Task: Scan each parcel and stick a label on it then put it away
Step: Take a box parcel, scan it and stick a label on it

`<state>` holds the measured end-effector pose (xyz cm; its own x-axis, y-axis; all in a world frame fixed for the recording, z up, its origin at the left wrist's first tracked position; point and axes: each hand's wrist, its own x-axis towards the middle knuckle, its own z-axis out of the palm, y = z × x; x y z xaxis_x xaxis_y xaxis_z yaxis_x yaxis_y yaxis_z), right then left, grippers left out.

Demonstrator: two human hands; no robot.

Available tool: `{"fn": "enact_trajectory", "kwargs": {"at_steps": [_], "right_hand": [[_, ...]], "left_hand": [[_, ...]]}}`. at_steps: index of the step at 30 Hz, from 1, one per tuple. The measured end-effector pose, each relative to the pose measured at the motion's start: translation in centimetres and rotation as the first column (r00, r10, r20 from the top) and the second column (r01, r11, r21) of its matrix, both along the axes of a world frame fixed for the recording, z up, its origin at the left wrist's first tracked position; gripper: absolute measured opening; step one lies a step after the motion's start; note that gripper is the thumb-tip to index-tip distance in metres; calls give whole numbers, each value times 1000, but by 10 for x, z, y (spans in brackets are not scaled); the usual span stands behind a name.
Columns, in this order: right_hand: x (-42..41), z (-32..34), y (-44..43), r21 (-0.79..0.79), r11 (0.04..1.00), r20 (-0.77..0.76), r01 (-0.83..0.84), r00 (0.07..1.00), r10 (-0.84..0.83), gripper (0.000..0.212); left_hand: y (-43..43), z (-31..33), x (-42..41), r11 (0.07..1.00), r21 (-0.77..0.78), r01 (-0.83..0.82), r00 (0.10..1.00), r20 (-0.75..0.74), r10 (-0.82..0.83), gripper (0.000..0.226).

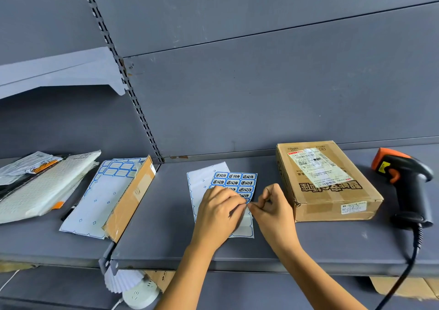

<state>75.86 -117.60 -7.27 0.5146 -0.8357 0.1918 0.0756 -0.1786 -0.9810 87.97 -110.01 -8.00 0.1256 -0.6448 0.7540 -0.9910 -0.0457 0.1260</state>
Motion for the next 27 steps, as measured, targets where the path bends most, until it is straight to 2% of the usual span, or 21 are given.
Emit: {"fn": "enact_trajectory", "kwargs": {"at_steps": [7,11,18,27], "right_hand": [[-1,-1,0,-47,999,-61,14,998,-17,36],[-2,3,2,-47,998,-62,-38,997,35,30],[2,1,1,-121,989,-185,-87,981,63,45],[3,0,0,-142,983,-242,-112,967,76,33]], "left_hand": [[1,0,-2,1000,-1,-5,999,-54,5,16],[1,0,-2,1000,12,-9,995,-97,10,14],[4,3,-5,999,32,-19,975,-219,26,20],[6,4,-5,1000,31,0,948,-319,10,23]]}}
